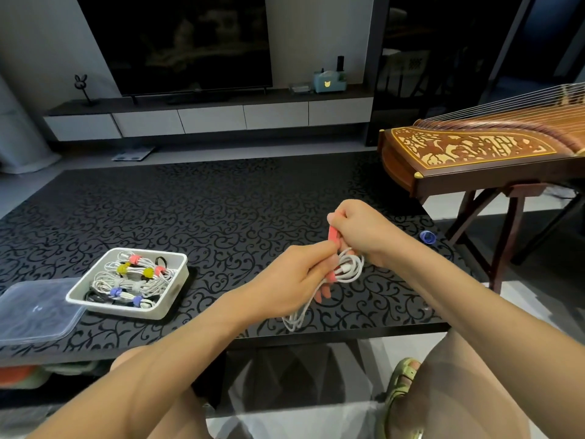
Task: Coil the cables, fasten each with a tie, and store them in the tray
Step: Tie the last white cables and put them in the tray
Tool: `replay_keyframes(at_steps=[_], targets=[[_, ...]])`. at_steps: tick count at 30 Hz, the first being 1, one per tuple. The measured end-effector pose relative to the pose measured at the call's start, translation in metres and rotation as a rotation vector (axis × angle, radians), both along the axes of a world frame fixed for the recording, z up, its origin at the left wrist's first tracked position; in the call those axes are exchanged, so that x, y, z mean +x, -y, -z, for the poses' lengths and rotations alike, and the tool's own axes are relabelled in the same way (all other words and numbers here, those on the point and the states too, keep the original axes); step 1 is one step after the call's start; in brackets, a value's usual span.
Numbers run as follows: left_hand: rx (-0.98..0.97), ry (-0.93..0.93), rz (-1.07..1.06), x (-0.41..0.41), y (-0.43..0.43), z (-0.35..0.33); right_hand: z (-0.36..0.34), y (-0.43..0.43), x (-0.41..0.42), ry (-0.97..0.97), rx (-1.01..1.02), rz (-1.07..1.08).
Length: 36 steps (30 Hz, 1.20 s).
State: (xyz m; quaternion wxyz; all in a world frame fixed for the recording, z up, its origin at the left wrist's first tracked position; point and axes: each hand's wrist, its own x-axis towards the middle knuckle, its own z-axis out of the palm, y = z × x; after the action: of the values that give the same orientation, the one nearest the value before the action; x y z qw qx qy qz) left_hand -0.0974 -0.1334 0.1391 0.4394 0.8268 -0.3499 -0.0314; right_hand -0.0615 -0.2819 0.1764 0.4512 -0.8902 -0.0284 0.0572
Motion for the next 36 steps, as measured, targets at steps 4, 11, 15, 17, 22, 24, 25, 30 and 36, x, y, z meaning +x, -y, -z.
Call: replay_keyframes(at_steps=[4, 11, 15, 17, 22, 24, 25, 30, 36], targets=[[-0.038, -0.005, -0.044, 0.008, -0.001, 0.003, 0.010, 0.007, 0.012, -0.101, 0.135, 0.106], [-0.133, -0.061, -0.178, 0.012, 0.004, 0.019, 0.049, 0.006, 0.024, -0.287, 0.360, 0.261], [-0.134, -0.299, -0.222, 0.013, 0.004, 0.036, 0.081, -0.002, 0.026, -0.466, 0.428, 0.402], [-0.099, -0.386, -0.227, 0.015, 0.002, 0.043, 0.090, -0.003, 0.029, -0.533, 0.492, 0.428], [0.131, -0.301, -0.229, 0.015, -0.009, 0.055, 0.104, -0.008, 0.035, -0.498, 0.530, 0.421], [0.288, -0.168, -0.249, 0.015, -0.011, 0.059, 0.107, -0.012, 0.038, -0.521, 0.558, 0.438], [0.322, -0.132, -0.263, 0.016, -0.011, 0.061, 0.110, -0.013, 0.041, -0.548, 0.580, 0.452], [0.110, -0.193, -0.335, 0.015, -0.016, 0.059, 0.118, -0.013, 0.038, -0.745, 0.884, 0.538], [-0.707, -0.830, -0.407, 0.026, -0.016, 0.061, 0.119, -0.021, -0.004, -0.787, 1.073, 0.448]])
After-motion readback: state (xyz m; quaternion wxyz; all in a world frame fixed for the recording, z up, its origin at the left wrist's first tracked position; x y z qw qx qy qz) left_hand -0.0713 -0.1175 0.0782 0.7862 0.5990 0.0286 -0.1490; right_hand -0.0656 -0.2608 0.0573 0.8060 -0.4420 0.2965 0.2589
